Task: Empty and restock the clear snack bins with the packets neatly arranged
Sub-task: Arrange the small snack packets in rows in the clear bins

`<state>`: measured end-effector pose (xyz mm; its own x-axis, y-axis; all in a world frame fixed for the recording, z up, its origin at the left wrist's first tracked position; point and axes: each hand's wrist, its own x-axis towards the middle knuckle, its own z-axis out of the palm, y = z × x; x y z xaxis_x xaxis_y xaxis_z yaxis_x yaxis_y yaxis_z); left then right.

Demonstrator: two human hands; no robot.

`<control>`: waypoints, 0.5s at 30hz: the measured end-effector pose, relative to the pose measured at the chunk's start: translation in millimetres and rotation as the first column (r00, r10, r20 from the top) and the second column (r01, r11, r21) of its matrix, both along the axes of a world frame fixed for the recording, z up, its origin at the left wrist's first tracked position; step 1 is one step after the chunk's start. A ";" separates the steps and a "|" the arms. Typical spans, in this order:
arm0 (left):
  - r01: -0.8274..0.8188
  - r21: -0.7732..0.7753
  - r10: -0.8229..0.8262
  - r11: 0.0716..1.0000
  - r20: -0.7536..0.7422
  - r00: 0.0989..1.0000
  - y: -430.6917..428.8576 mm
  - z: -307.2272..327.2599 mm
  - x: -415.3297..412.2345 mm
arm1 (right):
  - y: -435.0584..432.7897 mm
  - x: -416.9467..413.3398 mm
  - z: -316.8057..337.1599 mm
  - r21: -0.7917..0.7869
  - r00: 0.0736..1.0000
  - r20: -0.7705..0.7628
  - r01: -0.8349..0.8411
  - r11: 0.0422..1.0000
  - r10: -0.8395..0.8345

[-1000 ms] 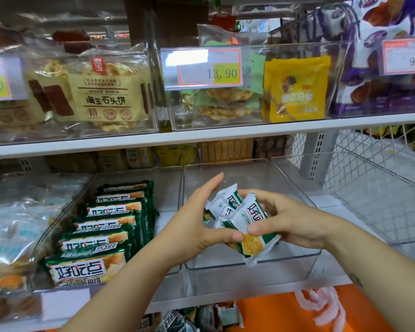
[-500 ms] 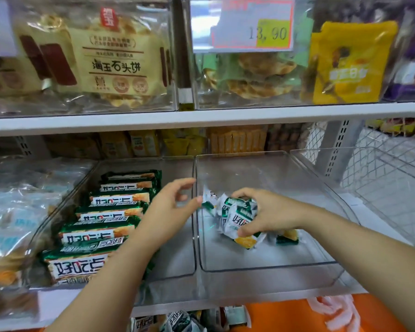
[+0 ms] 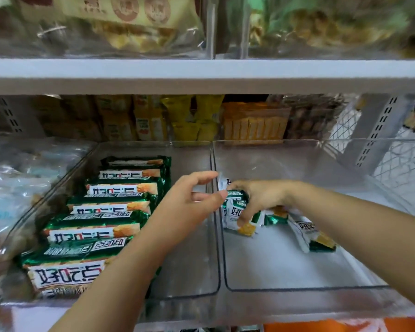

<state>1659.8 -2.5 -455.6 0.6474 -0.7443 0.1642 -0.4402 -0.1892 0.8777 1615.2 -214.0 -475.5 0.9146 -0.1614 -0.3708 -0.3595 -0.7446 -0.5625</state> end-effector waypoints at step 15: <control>0.017 -0.045 -0.020 0.999 -0.049 0.999 -1.6 -2.2 1.8 | 19.3 -8.5 -15.4 -0.360 0.980 0.197 0.044 0.932 0.030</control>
<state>1661.6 -4.1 -457.9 0.6416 -0.7490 0.1656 -0.3996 -0.1421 0.9056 1606.7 -194.7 -490.9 0.9611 -0.2574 -0.1003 -0.2761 -0.9078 -0.3156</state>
